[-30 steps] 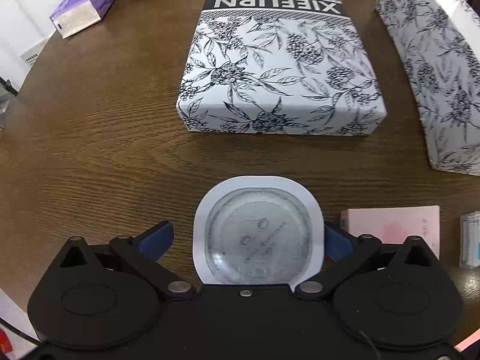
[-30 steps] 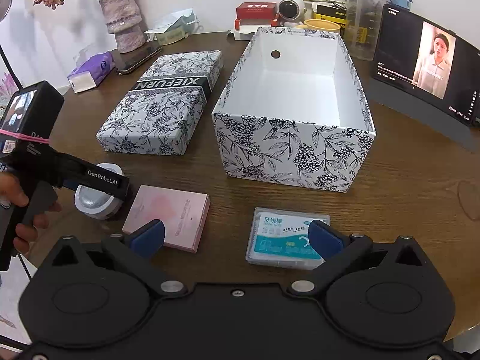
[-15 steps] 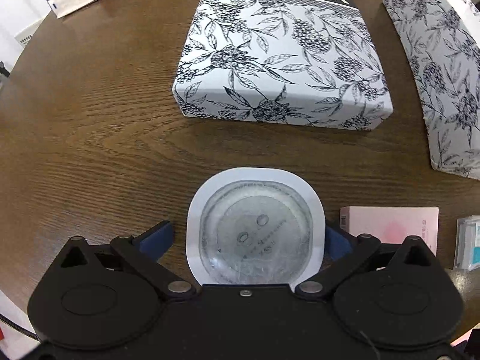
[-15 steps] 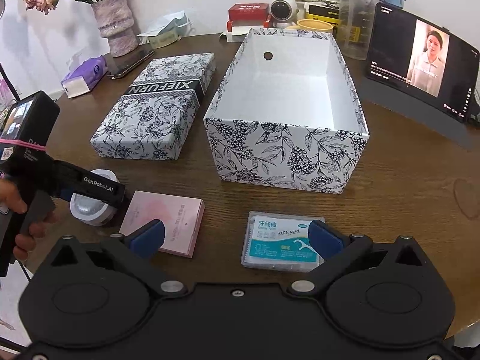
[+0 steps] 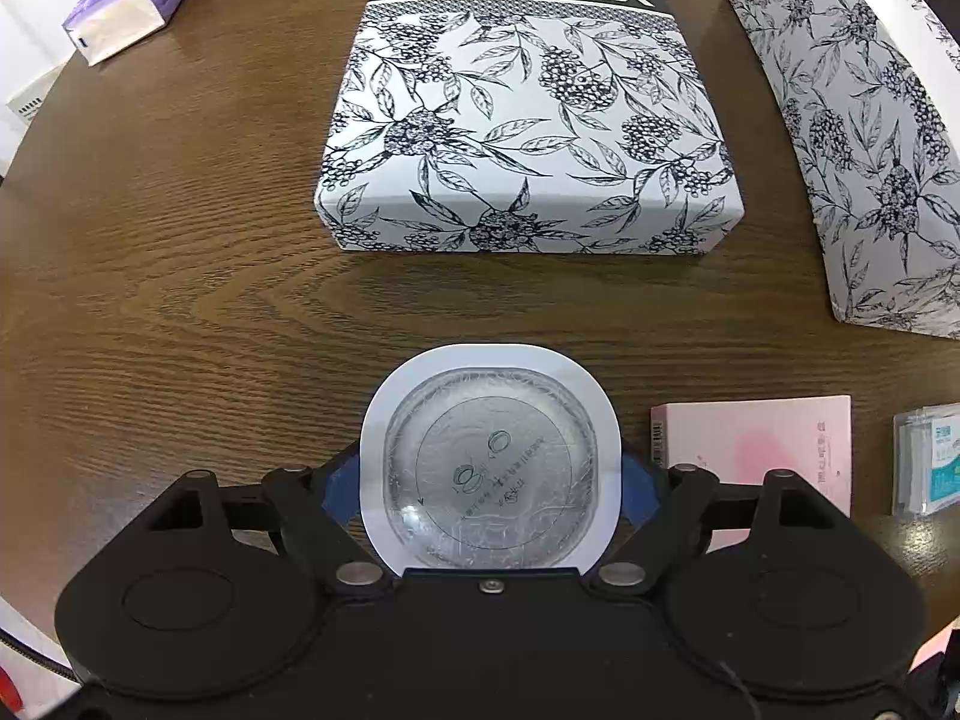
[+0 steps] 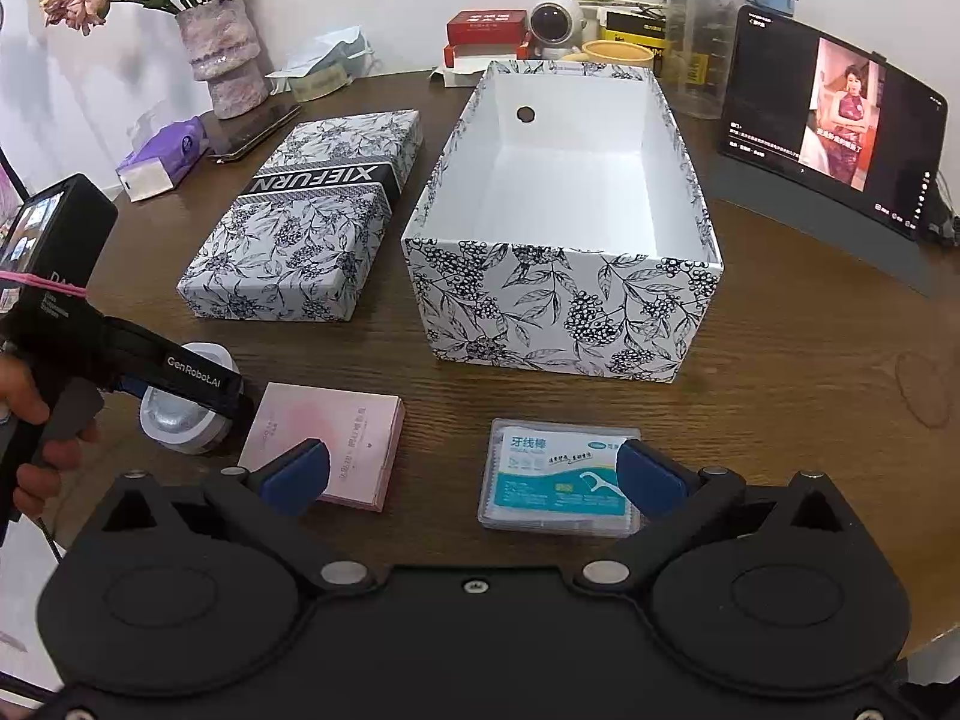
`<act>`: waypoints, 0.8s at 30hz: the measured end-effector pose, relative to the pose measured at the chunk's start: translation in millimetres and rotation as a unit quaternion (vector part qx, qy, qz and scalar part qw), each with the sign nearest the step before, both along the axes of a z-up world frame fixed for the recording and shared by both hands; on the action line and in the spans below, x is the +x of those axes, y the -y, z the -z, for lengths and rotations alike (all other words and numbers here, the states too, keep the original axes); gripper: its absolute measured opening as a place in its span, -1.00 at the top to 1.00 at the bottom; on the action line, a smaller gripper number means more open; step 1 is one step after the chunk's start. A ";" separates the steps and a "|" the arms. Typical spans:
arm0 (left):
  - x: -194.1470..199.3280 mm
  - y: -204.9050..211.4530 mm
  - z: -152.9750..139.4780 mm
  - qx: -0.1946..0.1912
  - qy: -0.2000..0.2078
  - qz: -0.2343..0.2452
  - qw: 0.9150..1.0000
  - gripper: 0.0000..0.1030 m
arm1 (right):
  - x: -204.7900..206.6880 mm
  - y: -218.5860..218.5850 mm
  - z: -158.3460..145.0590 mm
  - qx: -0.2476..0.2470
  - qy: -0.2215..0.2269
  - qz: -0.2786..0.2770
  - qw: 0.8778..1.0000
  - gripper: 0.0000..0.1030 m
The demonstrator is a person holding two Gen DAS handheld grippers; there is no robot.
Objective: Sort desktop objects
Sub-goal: 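Lift the white compact case with the left tool toward the open floral box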
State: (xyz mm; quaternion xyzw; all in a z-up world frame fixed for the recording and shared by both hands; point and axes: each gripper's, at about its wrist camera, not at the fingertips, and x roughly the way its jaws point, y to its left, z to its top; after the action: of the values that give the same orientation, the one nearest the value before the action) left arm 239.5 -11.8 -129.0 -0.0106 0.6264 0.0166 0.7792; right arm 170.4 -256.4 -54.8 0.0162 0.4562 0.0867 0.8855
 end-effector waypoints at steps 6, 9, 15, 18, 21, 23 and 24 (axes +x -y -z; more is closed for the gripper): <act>2.7 -0.5 -9.9 -0.010 0.002 0.014 1.000 -0.55 | 1.3 -0.3 -7.8 -0.003 0.007 -0.003 1.000 -1.00; 3.6 2.6 -24.8 -0.018 0.009 0.022 1.000 -0.55 | 3.1 0.5 -15.5 0.001 0.013 -0.004 1.000 -1.00; 0.2 9.7 -59.4 -0.040 0.028 0.042 0.998 -0.55 | 8.1 3.8 -32.7 0.018 0.023 -0.011 1.000 -1.00; 3.0 20.2 -80.8 -0.044 0.036 0.060 0.997 -0.55 | 11.6 5.9 -42.3 0.024 0.031 -0.016 0.999 -1.00; 8.2 28.4 -98.5 -0.043 0.051 0.084 0.994 -0.55 | 16.7 8.7 -53.7 0.025 0.040 -0.024 0.999 -1.00; 13.5 36.1 -111.8 -0.045 0.061 0.101 0.992 -0.55 | 22.0 11.3 -61.8 0.022 0.044 -0.030 0.998 -1.00; 18.1 40.6 -120.3 -0.045 0.066 0.111 0.991 -0.55 | 24.9 12.6 -65.9 0.021 0.046 -0.034 0.998 -1.00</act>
State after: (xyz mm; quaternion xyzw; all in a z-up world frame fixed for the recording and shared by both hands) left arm 257.6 -52.4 -8.7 0.0227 0.5708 -0.0989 0.8148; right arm 195.3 -268.9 11.1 0.0152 0.4130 0.1267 0.9017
